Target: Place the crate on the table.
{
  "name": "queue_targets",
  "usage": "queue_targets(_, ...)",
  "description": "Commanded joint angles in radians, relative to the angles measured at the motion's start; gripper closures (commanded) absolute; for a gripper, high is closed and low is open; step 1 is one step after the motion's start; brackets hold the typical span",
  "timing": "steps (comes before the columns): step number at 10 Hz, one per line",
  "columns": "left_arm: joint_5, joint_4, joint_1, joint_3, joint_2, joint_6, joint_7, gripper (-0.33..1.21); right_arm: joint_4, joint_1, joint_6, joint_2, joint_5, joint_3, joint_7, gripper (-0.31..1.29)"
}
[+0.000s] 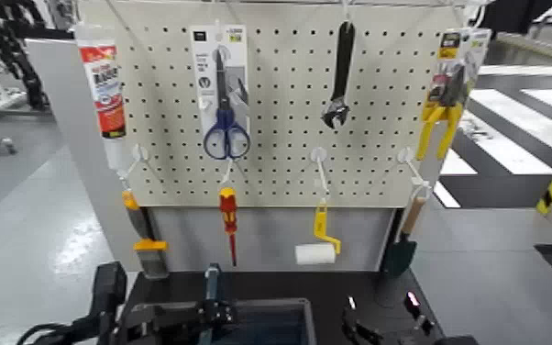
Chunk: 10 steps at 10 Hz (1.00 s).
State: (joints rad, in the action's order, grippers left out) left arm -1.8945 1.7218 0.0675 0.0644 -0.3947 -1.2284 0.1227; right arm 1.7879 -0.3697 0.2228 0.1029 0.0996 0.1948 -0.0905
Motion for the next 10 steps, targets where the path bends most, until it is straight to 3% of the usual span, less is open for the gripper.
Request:
queue_targets(1,0.000,-0.001,-0.001,0.002,0.002,0.001,0.000,1.16,-0.001,0.000,0.001,0.000,0.000,0.000,0.000,0.15)
queue_targets(4,0.000,-0.008,-0.011,-0.008,-0.001,0.001,0.003,1.16,-0.002,0.002,0.003,-0.002,0.000,0.002,0.000,0.15)
queue_targets(10,0.002,-0.137,-0.106,-0.095,-0.007,0.001,0.048,1.16,-0.010,0.000,0.015,-0.005,0.006,0.003,0.000,0.15)
